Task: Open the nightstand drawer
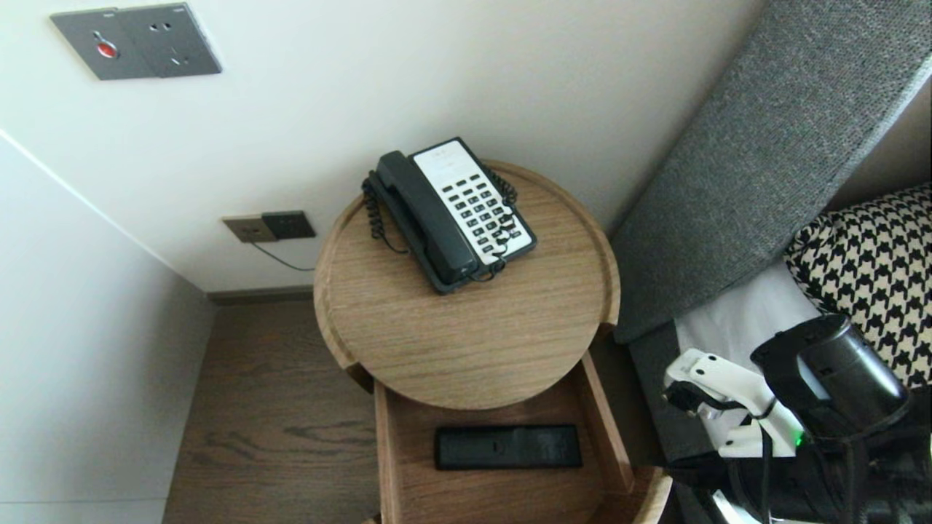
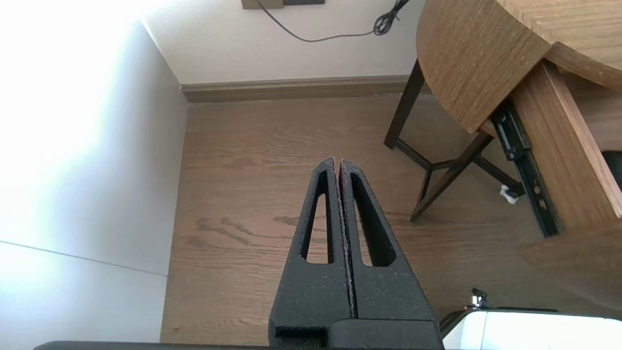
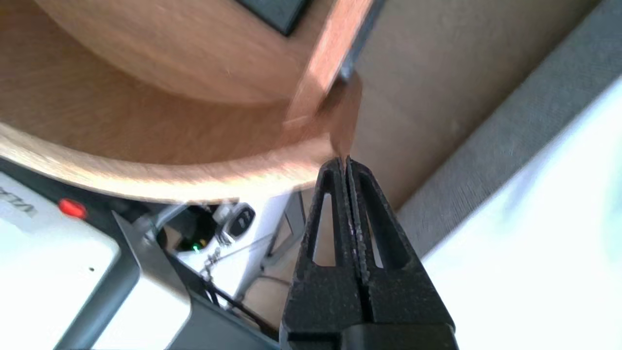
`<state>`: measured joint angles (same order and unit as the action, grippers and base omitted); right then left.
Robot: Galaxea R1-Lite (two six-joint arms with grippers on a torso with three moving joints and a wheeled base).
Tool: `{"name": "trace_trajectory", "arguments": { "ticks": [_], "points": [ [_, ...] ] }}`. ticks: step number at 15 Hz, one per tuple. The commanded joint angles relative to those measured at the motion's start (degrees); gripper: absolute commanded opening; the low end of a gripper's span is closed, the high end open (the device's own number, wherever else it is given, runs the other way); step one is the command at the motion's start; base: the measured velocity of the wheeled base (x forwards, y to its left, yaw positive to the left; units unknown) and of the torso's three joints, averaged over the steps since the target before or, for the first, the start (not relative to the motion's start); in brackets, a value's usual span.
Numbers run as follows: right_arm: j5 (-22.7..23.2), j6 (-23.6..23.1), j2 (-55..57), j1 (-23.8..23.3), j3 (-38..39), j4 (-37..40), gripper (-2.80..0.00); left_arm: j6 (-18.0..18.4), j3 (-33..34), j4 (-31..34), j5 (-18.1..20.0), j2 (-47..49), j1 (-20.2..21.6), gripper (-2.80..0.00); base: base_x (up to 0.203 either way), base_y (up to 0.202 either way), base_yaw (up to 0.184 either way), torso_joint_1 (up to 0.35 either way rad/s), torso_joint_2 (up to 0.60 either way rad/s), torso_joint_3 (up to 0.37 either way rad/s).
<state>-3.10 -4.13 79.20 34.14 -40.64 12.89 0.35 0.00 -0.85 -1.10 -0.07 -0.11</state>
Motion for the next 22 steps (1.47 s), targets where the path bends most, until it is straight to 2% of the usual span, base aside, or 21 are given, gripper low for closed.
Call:
{"name": "trace_trajectory", "arguments": {
  "ticks": [1,4,9,11,14,15,18,20,22],
  "points": [
    [-0.58,0.0,-1.92,0.67,-0.03,0.34,-2.8,0.0,0.0,-0.03,-0.04,0.07,-0.06,-2.8,0.0,0.0,0.0,0.0,0.0,0.0],
    [-0.82,0.0,-3.21,0.58,-2.15,2.42,-2.8,0.0,0.0,-0.03,-0.04,0.07,-0.02,-2.8,0.0,0.0,0.0,0.0,0.0,0.0],
    [-1.84,0.0,-2.76,0.72,-10.49,7.04,-2.8,0.0,0.0,-0.03,-0.04,0.07,0.02,-2.8,0.0,0.0,0.0,0.0,0.0,0.0],
    [-2.49,-0.13,-3.47,0.72,-16.56,13.05,-2.8,0.0,0.0,-0.03,-0.04,0.07,0.02,-2.8,0.0,0.0,0.0,0.0,0.0,0.0],
    [-2.53,-1.05,-4.91,0.74,-28.19,27.14,-2.8,0.0,0.0,0.0,-0.04,0.07,-0.07,-2.8,0.0,0.0,0.0,0.0,0.0,0.0],
    [-2.26,-1.77,-5.16,0.75,-29.92,30.2,-2.8,0.0,0.0,-0.03,-0.04,0.07,-0.07,-2.8,0.0,0.0,0.0,0.0,0.0,0.0],
    [1.65,-1.09,-4.53,1.98,-28.69,30.36,-2.8,0.0,0.0,-0.03,-0.04,0.07,0.02,-2.8,0.0,0.0,0.0,0.0,0.0,0.0],
    [5.28,2.66,-3.11,2.88,-29.98,30.11,-2.8,0.0,0.0,-0.03,-0.04,0.07,0.02,-2.8,0.0,0.0,0.0,0.0,0.0,0.0],
    [6.08,4.61,-1.92,3.29,-30.85,30.09,-2.8,0.0,0.0,-0.03,-0.04,0.07,0.02,-2.8,0.0,0.0,0.0,0.0,0.0,0.0]
  ]
}}
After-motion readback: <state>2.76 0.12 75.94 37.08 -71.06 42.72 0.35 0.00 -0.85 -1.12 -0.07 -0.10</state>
